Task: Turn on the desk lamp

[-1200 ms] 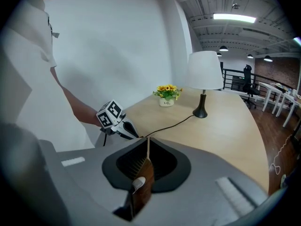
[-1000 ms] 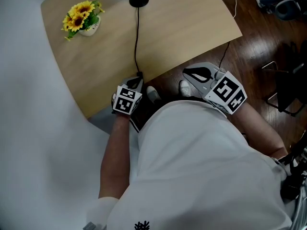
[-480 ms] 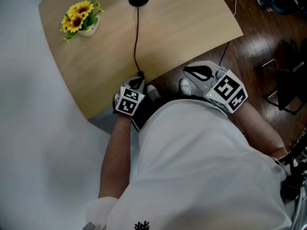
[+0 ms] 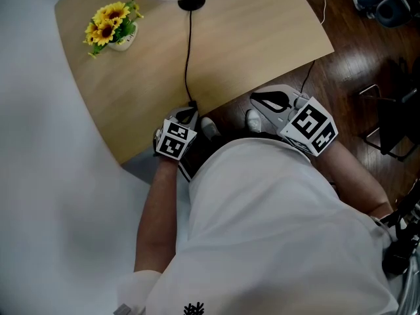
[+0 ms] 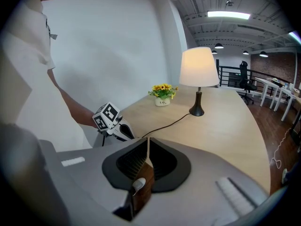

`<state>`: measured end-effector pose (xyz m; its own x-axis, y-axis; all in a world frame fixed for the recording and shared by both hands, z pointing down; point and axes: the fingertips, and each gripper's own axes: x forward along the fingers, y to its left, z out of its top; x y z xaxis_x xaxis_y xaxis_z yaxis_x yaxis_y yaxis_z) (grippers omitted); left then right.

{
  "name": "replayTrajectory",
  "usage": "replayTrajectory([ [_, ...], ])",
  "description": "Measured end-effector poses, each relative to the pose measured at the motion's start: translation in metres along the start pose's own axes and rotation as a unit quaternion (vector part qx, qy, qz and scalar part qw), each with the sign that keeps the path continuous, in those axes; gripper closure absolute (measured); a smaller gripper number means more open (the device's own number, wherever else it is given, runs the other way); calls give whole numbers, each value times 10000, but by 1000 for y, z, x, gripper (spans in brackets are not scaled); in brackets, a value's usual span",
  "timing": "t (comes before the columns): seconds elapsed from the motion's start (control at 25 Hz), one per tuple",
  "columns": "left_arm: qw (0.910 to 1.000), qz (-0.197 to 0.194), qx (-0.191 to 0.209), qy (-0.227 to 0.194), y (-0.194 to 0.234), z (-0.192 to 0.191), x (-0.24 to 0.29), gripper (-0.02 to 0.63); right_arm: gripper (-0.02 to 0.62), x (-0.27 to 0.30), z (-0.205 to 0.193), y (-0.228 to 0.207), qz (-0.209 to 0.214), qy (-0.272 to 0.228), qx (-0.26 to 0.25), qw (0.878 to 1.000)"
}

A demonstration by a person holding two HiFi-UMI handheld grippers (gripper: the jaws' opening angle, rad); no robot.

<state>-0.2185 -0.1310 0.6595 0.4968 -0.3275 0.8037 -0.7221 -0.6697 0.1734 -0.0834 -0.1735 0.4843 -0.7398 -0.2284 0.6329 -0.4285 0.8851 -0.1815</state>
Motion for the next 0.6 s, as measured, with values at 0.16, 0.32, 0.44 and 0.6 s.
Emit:
replayTrajectory([
  [0.16,9990,-81,-213,-378,-4,25,-17,588,580,-3,-1,-7,0,-66,-17,10000],
  [0.32,9945,-17,-250,-1016,-8,58,-38,588,578,-8,0,-12,-5,-199,-20,9998],
  [0.44,9848,-15,-614,-1625,-8,87,-56,588,578,-15,0,-17,-21,-337,-10,9994],
  [0.6,9694,137,-1022,-2229,-9,116,-81,588,578,-25,-4,-24,-5,-475,-13,9989],
])
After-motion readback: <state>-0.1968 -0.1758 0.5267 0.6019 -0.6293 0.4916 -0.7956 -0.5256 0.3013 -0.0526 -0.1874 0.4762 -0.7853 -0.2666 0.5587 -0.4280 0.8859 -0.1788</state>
